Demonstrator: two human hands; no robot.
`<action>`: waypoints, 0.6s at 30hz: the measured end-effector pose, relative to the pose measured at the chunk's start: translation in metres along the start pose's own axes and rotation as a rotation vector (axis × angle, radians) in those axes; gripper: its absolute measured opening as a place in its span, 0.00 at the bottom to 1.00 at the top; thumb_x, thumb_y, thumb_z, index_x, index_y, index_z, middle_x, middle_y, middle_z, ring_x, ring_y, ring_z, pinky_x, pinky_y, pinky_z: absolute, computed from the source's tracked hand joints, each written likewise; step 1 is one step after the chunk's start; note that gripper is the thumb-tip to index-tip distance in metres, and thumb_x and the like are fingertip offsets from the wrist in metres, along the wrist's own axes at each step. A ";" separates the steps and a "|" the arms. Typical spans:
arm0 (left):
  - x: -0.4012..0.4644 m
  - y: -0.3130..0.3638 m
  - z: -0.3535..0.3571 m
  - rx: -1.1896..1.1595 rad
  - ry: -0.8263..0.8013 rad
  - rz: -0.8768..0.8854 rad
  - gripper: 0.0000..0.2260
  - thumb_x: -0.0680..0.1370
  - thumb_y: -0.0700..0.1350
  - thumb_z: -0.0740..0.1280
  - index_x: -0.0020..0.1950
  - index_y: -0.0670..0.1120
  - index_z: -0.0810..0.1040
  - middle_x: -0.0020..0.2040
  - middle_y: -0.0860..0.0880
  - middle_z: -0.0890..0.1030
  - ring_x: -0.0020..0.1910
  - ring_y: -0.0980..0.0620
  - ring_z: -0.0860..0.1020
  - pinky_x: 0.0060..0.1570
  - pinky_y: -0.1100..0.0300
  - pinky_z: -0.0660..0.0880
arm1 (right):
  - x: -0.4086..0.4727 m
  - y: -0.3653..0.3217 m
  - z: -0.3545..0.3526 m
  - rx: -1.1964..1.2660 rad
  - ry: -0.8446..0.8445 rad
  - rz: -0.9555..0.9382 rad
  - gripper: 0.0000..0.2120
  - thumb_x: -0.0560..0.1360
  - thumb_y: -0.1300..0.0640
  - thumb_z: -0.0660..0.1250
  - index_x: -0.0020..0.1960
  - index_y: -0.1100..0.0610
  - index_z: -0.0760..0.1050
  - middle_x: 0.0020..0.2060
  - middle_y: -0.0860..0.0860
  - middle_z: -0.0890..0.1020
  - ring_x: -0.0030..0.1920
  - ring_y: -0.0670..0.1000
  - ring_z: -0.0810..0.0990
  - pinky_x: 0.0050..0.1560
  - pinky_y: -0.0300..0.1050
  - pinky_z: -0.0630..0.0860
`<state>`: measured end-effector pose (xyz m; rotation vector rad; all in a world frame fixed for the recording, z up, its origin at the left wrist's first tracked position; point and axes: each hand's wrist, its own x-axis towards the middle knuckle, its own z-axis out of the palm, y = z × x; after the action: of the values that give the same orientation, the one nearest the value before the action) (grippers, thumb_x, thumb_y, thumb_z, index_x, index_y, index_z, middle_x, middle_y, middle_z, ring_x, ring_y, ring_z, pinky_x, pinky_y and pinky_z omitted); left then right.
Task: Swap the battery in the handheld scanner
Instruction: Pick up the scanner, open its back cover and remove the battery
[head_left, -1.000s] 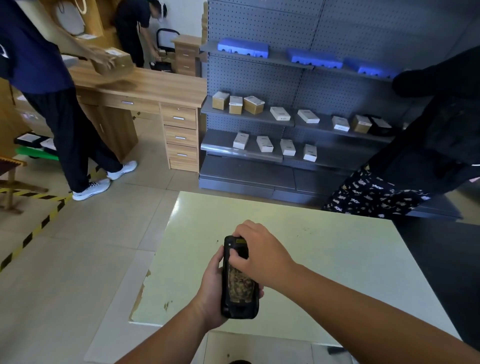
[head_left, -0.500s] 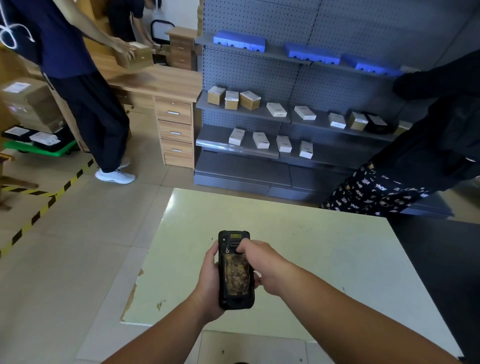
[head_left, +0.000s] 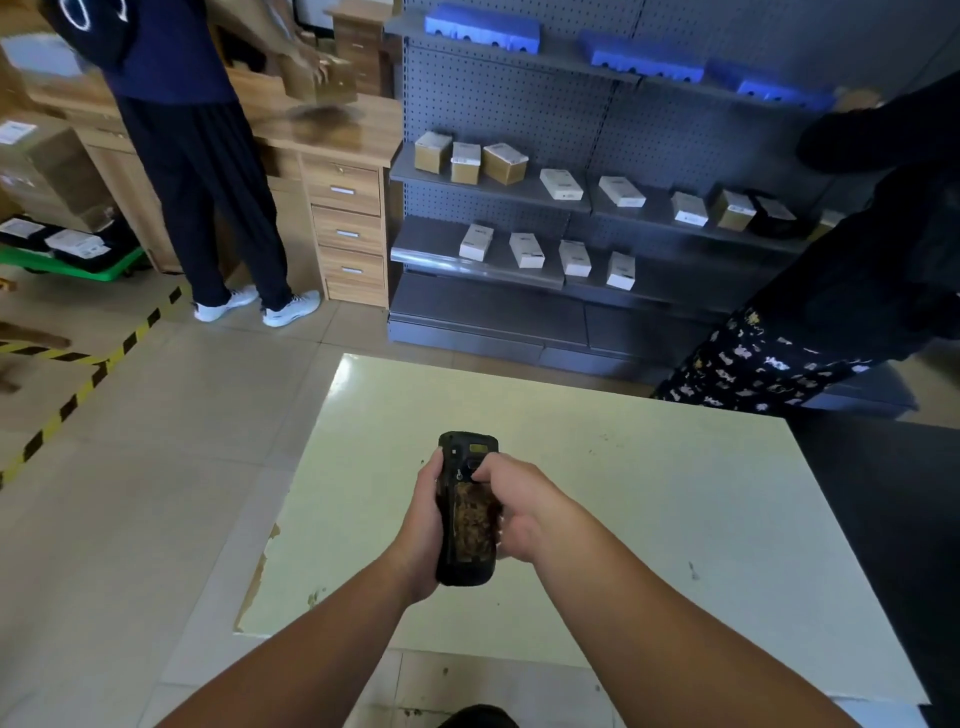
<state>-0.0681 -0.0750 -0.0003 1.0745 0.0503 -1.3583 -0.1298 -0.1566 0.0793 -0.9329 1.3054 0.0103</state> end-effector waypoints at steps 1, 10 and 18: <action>0.001 0.000 -0.001 -0.010 -0.009 0.003 0.30 0.80 0.69 0.54 0.63 0.51 0.85 0.58 0.44 0.88 0.54 0.45 0.86 0.41 0.54 0.84 | 0.001 -0.001 0.001 0.008 -0.002 0.005 0.10 0.79 0.61 0.60 0.56 0.55 0.78 0.47 0.57 0.85 0.47 0.59 0.83 0.47 0.56 0.81; 0.006 -0.005 -0.011 -0.024 -0.029 0.065 0.31 0.80 0.72 0.51 0.66 0.54 0.82 0.64 0.43 0.85 0.62 0.43 0.83 0.52 0.49 0.81 | 0.003 -0.007 0.002 0.097 -0.017 0.041 0.12 0.72 0.66 0.60 0.52 0.62 0.78 0.49 0.61 0.83 0.52 0.65 0.81 0.51 0.63 0.75; 0.009 0.002 -0.019 -0.175 -0.044 0.015 0.35 0.77 0.74 0.53 0.61 0.50 0.86 0.56 0.44 0.88 0.53 0.44 0.86 0.45 0.52 0.83 | -0.004 0.026 0.016 -0.487 0.326 -0.589 0.10 0.74 0.55 0.68 0.56 0.47 0.74 0.55 0.49 0.74 0.57 0.54 0.78 0.59 0.54 0.78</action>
<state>-0.0533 -0.0700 -0.0151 0.8965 0.1259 -1.3382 -0.1306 -0.1286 0.0673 -1.7715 1.2991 -0.3033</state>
